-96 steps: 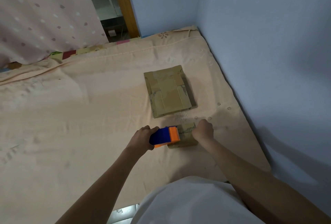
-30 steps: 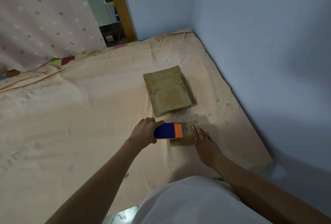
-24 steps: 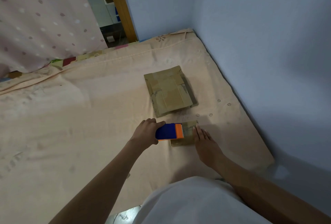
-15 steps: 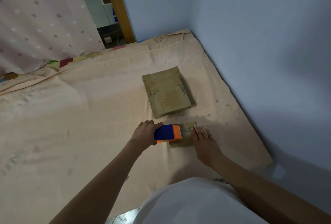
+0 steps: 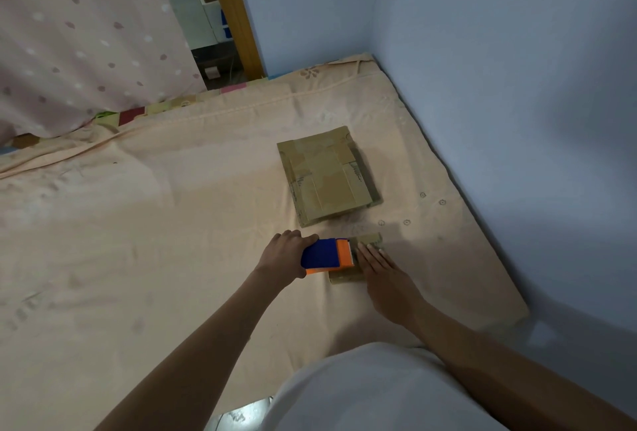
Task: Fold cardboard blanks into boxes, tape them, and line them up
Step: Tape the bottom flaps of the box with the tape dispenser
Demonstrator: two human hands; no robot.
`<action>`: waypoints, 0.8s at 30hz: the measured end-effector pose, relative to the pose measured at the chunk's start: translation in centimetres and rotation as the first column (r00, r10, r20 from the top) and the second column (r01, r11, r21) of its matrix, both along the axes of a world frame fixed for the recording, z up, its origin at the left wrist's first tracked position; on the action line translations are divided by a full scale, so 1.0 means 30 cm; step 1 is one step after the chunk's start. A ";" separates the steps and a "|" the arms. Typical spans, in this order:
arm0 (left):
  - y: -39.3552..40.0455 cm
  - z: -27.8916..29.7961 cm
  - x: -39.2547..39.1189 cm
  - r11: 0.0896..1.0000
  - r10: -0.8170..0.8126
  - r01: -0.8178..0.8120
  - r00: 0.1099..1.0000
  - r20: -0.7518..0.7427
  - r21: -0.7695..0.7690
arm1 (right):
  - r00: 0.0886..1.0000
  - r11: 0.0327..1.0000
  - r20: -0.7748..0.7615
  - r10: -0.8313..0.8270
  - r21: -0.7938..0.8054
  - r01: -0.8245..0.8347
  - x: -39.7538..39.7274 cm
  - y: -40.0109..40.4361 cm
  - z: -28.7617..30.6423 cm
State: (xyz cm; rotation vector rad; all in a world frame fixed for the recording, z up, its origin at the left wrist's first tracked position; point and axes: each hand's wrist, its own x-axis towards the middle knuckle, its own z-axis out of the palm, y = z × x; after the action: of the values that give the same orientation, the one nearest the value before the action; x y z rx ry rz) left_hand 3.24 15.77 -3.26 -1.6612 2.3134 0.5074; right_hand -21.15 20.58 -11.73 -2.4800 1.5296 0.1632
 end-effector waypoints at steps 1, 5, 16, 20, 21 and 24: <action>-0.002 -0.001 0.000 1.000 -0.002 0.002 1.000 0.004 0.003 | 1.000 1.000 -0.001 0.003 -0.012 -0.003 -0.001 0.000 -0.002; -0.002 -0.005 0.000 1.000 0.005 -0.006 1.000 0.015 0.013 | 1.000 0.999 -0.001 -0.008 -0.036 0.008 -0.007 -0.004 -0.005; 0.000 -0.016 0.009 0.999 0.036 -0.036 0.999 -0.021 0.037 | 1.000 0.997 -0.002 0.002 -0.074 -0.003 -0.016 -0.004 -0.040; 0.003 -0.017 0.013 0.999 0.035 -0.034 0.999 -0.032 0.043 | 0.996 0.993 0.033 0.089 -0.076 -0.086 -0.021 0.011 -0.074; 0.005 -0.020 0.016 0.999 0.036 -0.035 0.999 -0.034 0.041 | 0.995 0.993 0.029 0.093 -0.073 -0.090 -0.029 0.012 -0.077; 0.005 -0.026 0.020 0.998 0.042 -0.041 0.999 -0.034 0.048 | 0.997 0.994 0.035 0.068 -0.093 -0.065 -0.055 0.014 -0.074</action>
State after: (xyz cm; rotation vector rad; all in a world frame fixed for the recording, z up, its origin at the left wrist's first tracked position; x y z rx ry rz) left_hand 3.85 15.92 -4.02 -1.6948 2.2775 0.5999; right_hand -22.79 21.01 -13.94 -2.5909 1.4718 0.0574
